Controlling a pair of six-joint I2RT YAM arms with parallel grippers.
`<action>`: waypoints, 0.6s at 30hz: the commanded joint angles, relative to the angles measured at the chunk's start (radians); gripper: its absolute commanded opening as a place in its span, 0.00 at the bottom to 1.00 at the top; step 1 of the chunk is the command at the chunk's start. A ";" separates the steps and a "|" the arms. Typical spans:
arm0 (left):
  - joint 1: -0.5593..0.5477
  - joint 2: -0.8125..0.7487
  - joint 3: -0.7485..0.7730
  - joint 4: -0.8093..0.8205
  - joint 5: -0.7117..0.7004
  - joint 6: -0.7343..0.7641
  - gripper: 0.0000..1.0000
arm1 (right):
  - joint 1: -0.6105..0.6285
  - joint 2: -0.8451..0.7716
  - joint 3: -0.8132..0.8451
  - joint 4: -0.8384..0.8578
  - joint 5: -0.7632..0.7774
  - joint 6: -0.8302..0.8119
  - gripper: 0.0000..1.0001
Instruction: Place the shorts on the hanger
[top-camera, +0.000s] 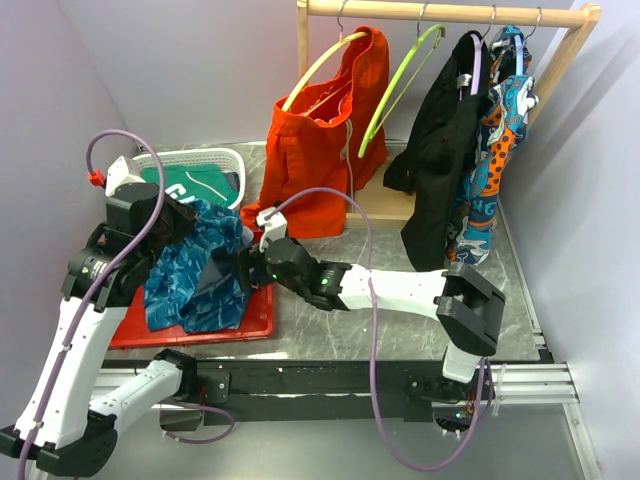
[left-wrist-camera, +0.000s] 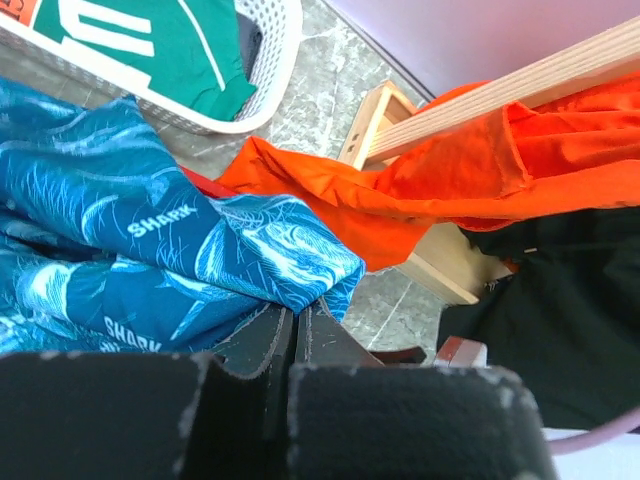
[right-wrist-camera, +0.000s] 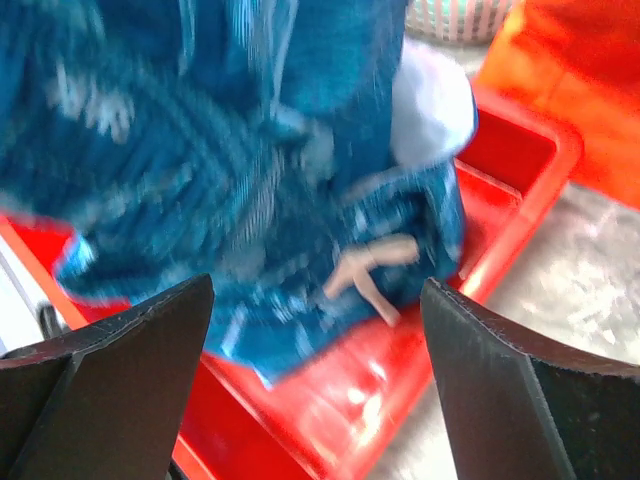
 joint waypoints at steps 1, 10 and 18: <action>-0.003 -0.021 0.088 0.027 0.036 0.034 0.01 | 0.012 0.045 0.085 0.090 0.104 0.051 0.90; -0.002 -0.018 0.135 0.017 0.061 0.060 0.01 | 0.009 0.088 0.180 0.115 0.220 0.028 0.77; -0.002 -0.026 0.143 0.021 0.087 0.082 0.01 | 0.009 -0.049 0.220 0.024 0.342 -0.075 0.00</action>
